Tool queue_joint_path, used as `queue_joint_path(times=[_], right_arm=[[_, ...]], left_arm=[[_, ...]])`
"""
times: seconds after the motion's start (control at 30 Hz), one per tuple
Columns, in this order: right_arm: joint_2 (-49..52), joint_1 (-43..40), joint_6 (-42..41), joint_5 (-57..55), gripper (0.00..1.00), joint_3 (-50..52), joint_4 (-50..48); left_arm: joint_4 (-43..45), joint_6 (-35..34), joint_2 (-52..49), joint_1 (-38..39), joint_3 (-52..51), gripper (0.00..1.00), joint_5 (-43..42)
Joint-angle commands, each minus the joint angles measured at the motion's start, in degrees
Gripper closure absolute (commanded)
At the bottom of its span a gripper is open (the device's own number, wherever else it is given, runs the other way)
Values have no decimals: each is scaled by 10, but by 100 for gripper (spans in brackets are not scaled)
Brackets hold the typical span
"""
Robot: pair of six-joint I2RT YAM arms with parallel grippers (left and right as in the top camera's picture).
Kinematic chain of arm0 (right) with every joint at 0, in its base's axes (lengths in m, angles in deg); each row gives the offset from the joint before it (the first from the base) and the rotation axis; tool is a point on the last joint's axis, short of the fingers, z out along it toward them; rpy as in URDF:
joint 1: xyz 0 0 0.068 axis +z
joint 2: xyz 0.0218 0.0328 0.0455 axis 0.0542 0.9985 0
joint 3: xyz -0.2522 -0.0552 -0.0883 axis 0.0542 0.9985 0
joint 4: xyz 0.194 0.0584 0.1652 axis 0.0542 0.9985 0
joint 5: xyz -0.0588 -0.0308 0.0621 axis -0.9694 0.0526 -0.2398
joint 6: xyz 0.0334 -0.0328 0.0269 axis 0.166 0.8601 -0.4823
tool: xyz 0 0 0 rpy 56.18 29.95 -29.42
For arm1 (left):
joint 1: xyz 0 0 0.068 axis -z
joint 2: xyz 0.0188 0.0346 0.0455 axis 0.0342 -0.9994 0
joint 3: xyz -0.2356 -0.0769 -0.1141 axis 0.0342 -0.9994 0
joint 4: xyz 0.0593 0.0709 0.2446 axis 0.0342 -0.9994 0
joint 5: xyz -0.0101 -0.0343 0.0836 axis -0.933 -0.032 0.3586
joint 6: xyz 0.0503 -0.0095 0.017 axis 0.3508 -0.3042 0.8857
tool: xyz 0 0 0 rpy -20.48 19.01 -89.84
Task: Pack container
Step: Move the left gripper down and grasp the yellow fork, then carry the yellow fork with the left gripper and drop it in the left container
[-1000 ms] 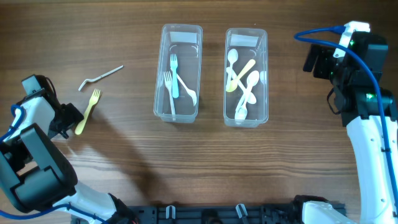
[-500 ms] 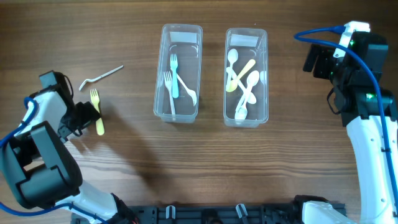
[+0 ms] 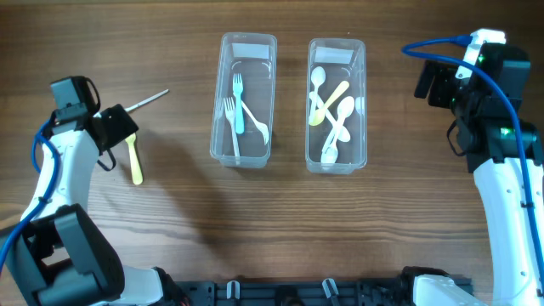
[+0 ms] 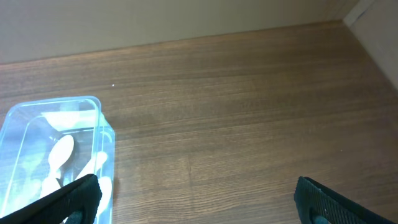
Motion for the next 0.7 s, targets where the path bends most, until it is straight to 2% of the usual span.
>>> queue_joint_path(times=[0.0, 0.27, 0.3, 0.33, 0.4, 0.43, 0.5, 0.57, 0.63, 0.67], right_arm=[[1, 0, 5, -10, 0, -8, -2], [1, 0, 5, -10, 0, -8, -2], [1, 0, 5, -10, 0, -8, -2], [1, 0, 5, -10, 0, -8, -2], [1, 0, 5, -10, 0, -8, -2], [1, 0, 5, -10, 0, -8, -2], [1, 0, 5, -10, 0, -8, -2], [1, 0, 5, -10, 0, -8, -2], [1, 0, 5, -10, 0, -8, -2], [1, 0, 5, -10, 0, -8, -2]], left_arm=[[19, 75, -16, 11, -2, 10, -24], [19, 107, -123, 12, -2, 11, -68], [19, 107, -128, 11, -2, 13, -78], [18, 106, -131, 11, -2, 21, -80], [4, 105, -131, 11, -2, 53, -80], [-7, 105, -131, 11, -2, 61, -80], [-23, 104, -131, 11, -2, 66, -80], [-39, 104, -131, 11, -2, 75, -80], [-46, 105, -130, 11, -2, 96, -80], [-48, 105, -130, 11, -2, 96, -80]])
